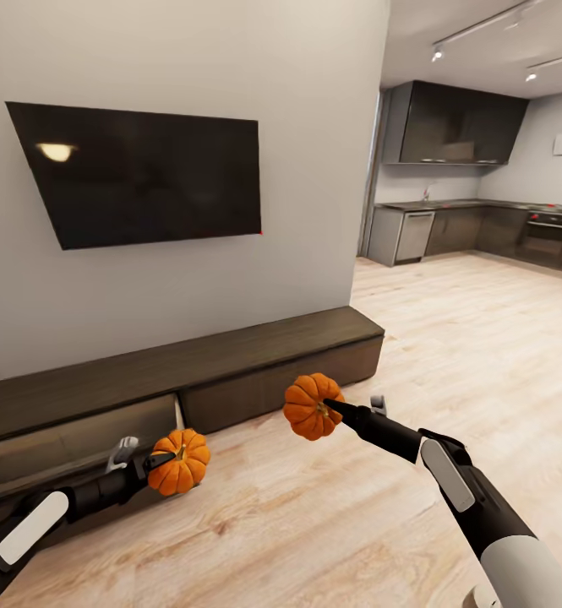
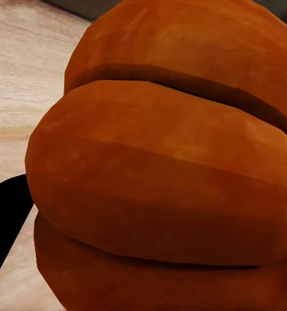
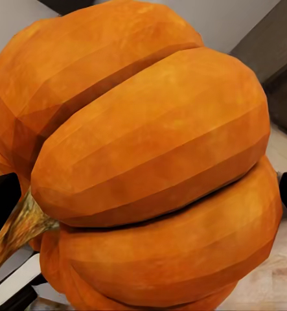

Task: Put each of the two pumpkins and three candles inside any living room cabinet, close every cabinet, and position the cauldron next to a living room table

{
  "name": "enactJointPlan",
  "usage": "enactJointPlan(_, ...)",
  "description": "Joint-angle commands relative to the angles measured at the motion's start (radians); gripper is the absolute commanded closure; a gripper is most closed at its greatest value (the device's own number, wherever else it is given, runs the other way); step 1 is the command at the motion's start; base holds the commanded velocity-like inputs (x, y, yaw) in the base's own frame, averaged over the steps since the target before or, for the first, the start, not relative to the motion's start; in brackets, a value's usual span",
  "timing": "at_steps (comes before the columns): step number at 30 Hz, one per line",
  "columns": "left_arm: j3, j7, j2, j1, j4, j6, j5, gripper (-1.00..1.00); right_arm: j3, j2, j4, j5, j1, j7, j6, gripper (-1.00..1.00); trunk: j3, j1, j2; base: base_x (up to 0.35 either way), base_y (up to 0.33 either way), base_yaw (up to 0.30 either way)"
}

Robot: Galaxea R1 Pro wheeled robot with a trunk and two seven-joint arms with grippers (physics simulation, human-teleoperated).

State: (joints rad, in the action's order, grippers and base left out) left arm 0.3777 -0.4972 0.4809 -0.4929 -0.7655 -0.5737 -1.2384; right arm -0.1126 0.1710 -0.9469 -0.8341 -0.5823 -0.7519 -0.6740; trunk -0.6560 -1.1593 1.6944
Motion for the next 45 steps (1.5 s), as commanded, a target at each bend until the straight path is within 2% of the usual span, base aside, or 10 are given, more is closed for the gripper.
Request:
enactJointPlan(1, 0.003, 0.001, 0.001, -0.002, 0.0, -0.005, -0.013, 1.0, -0.001, 0.001, -0.001, -0.017, -0.001, 0.002, -0.01, 1.0, -0.001, 0.0, 0.001, 0.0, 0.0, 0.28)
enactJointPlan(22, 0.001, -0.002, 0.008, -0.002, 0.0, -0.006, -0.023, 1.0, 0.001, 0.001, 0.0, -0.016, -0.001, 0.005, -0.012, 1.0, -0.001, 0.0, 0.001, 0.0, 0.0, 0.28)
enactJointPlan(25, 0.001, -0.003, 0.008, -0.002, 0.0, -0.023, -0.023, 1.0, 0.0, 0.001, 0.003, -0.016, -0.001, 0.015, -0.012, 1.0, -0.001, 0.0, 0.001, 0.0, 0.0, 0.28)
enactJointPlan(27, -0.013, -0.002, 0.008, -0.002, 0.0, -0.047, -0.022, 1.0, 0.0, 0.001, 0.005, -0.016, -0.001, 0.03, -0.012, 1.0, -0.001, 0.0, 0.001, 0.0, 0.0, 0.28)
enactJointPlan(28, -0.036, -0.002, 0.008, -0.002, 0.0, -0.058, -0.021, 1.0, -0.001, 0.001, 0.006, -0.016, -0.001, 0.036, -0.012, 1.0, -0.001, 0.0, 0.001, 0.0, 0.0, 0.28)
enactJointPlan(31, -0.069, -0.001, 0.007, -0.001, 0.0, -0.067, -0.02, 1.0, -0.001, 0.001, 0.006, -0.016, -0.001, 0.041, -0.012, 1.0, -0.001, 0.0, 0.001, 0.0, 0.0, 0.28)
enactJointPlan(45, -0.08, -0.001, 0.013, -0.001, 0.0, -0.069, -0.018, 1.0, -0.002, 0.001, 0.007, -0.016, -0.001, 0.049, -0.012, 1.0, -0.001, 0.0, 0.001, 0.0, 0.0, 0.28)
